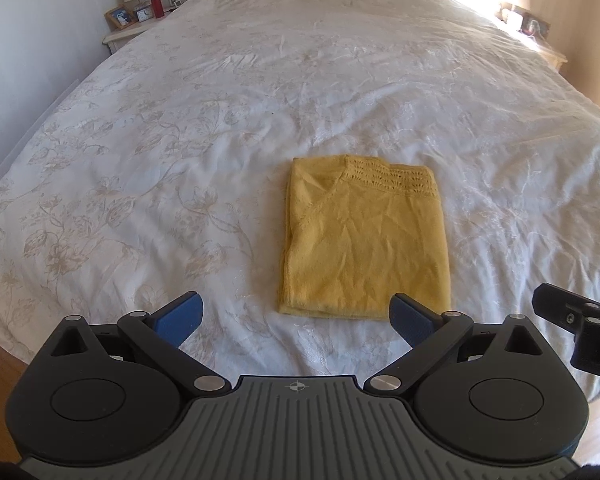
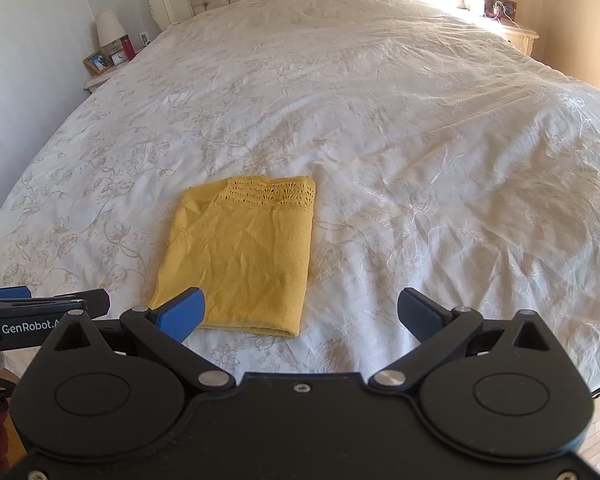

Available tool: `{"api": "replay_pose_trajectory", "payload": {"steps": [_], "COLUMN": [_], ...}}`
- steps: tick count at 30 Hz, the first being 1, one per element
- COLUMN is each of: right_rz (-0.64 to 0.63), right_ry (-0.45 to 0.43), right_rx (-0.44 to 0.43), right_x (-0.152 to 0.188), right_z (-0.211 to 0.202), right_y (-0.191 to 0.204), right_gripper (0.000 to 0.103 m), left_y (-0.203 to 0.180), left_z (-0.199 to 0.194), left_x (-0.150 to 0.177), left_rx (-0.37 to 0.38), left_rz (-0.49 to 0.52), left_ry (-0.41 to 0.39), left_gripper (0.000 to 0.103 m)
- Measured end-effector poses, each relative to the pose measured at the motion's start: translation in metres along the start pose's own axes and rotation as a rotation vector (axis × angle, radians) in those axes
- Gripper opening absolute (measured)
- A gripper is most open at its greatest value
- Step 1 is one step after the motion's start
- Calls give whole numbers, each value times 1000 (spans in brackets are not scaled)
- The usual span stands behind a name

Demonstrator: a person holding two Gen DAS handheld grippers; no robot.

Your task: Fold small clothes

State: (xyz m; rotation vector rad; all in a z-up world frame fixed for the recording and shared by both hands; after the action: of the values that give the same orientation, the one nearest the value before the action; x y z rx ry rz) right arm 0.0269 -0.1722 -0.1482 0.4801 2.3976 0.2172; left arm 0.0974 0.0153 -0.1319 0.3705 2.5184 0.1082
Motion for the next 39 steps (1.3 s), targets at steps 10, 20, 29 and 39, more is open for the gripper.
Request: {"api": "replay_pose_trajectory", "payload": {"steps": [10, 20, 29, 39], "right_rz": [22, 23, 24, 29], "right_ry": [-7, -6, -7, -7], "right_rx": [-11, -22, -29, -35], "right_x": [3, 7, 7, 8], "right_z": [-4, -4, -4, -5], "right_y": [4, 14, 18, 20], "right_gripper": [102, 102, 102, 102], "left_y": [5, 10, 13, 14], "left_z": [-4, -2, -1, -1], "left_x": [5, 9, 10, 10], "left_rx": [16, 15, 14, 16], "left_rz": [6, 7, 2, 1], "left_ry": [6, 17, 19, 17], "left_gripper": [101, 101, 101, 101]}}
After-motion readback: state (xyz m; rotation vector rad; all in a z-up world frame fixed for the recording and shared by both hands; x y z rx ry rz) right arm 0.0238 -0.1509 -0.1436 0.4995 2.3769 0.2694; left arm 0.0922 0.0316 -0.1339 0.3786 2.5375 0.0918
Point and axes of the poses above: each gripper's, at about its wrist camera, not at the fingertips, and z roughly the way its jaws point, y to its left, x to its underside, the point moved 8 cm from there along z, roughly the way its jaws point, and after that the axes turned 5 degrees about -x, right-handed, at the moved point
